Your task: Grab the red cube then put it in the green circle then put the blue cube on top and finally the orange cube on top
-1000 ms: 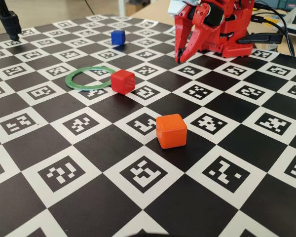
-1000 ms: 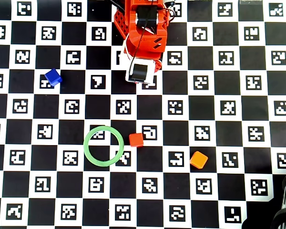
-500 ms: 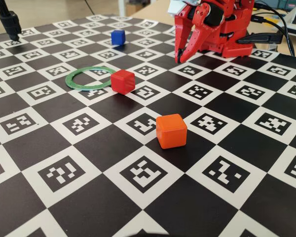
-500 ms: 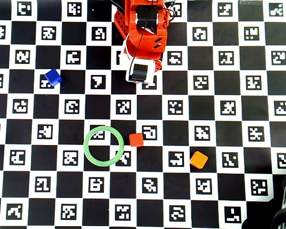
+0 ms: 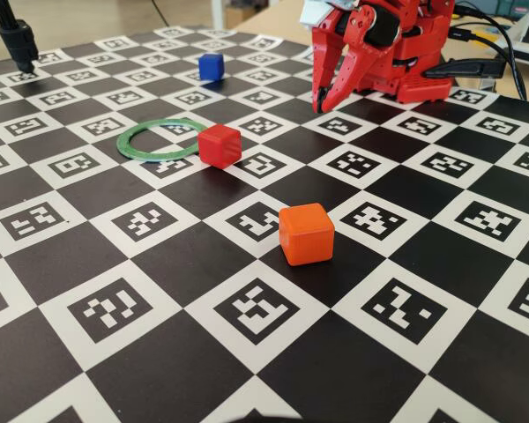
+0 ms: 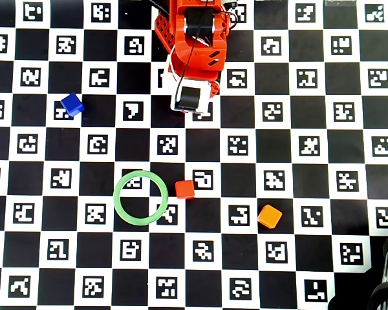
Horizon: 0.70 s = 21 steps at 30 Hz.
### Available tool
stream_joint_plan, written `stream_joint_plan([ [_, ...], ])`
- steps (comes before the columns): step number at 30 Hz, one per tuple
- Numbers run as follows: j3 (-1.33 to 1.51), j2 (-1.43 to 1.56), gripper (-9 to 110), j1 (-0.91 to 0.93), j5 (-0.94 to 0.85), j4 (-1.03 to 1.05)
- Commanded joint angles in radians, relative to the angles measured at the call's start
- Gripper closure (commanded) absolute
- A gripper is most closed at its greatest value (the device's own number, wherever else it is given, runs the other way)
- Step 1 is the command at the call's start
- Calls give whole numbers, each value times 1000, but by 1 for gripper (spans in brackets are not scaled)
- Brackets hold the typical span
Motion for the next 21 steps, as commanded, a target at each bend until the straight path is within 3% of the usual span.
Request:
stream_joint_plan([
  [1, 51, 49, 107, -3, -5, 55],
  [21, 51, 49, 107, 15, -6, 55],
])
